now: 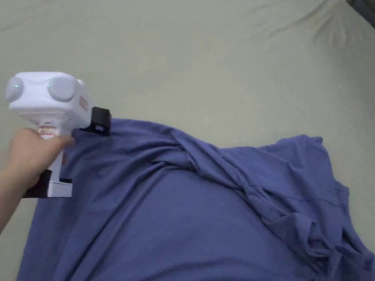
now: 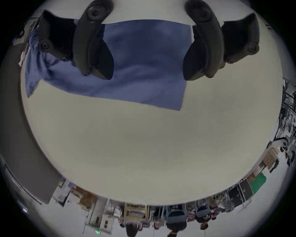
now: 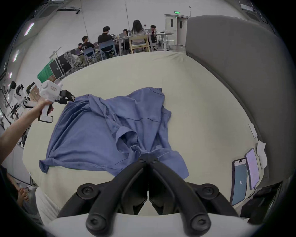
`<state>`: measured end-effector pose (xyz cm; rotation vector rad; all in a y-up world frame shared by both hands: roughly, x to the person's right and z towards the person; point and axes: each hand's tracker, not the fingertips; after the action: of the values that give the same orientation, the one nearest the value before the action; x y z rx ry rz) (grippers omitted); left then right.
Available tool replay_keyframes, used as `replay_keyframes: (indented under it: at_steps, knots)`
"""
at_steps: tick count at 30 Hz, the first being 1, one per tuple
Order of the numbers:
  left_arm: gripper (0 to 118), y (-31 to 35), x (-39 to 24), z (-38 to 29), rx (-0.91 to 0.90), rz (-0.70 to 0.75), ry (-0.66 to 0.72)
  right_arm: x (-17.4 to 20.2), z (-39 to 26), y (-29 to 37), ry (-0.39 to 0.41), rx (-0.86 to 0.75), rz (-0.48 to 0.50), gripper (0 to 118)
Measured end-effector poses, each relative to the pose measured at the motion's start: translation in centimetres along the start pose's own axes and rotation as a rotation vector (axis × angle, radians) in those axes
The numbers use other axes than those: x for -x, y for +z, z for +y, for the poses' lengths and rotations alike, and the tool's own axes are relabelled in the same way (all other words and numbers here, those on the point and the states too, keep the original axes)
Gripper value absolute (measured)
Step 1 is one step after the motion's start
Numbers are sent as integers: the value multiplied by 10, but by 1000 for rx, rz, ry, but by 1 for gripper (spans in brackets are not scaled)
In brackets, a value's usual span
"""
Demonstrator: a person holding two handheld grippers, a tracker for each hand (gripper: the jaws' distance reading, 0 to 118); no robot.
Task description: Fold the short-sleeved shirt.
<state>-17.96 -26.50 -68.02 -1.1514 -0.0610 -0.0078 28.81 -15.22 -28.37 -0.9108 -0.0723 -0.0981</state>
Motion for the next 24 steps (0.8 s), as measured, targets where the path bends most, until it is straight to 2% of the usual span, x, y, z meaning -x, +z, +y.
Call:
replay_keyframes:
  at_steps: [1, 2, 3, 4, 9, 10, 11, 12, 15, 18, 22, 23, 24]
  knots:
    - [72, 1, -1, -7, -25, -17, -25, -1, 1, -2, 1, 7, -4, 3]
    - [48, 6, -6, -11, -69, 16, -82, -3, 1, -5, 0, 16, -6, 3]
    - [13, 16, -8, -14, -119, 11, -99, -4, 1, -8, 0, 18, -6, 3]
    - [0, 20, -10, -15, -128, -13, -103, -5, 3, -10, -1, 19, -2, 3]
    - [0, 64, -22, -27, -183, -41, -153, -10, 43, -31, 18, 4, 55, 3]
    - [0, 74, -20, -28, -210, -56, -138, -13, 59, -38, 24, -10, 64, 20]
    - [0, 83, -17, -29, -231, -85, -110, -14, 76, -45, 18, -17, 72, 83]
    - [0, 94, -14, -30, -243, -113, -89, -16, 101, -60, -2, -14, 82, 118]
    - [0, 109, -10, -31, -257, -120, -74, -26, 153, -121, -96, 11, 165, 118]
    - [0, 114, -8, -32, -264, -120, -56, -35, 188, -195, -227, 144, 95, 118]
    - [0, 112, -6, -33, -248, -156, 2, -43, 193, -265, -351, 281, 68, 117]
    - [0, 109, -6, -33, -249, -157, 2, -43, 189, -272, -368, 298, 75, 105]
    - [0, 109, -6, -34, -247, -156, 2, -43, 185, -276, -384, 327, 84, 82]
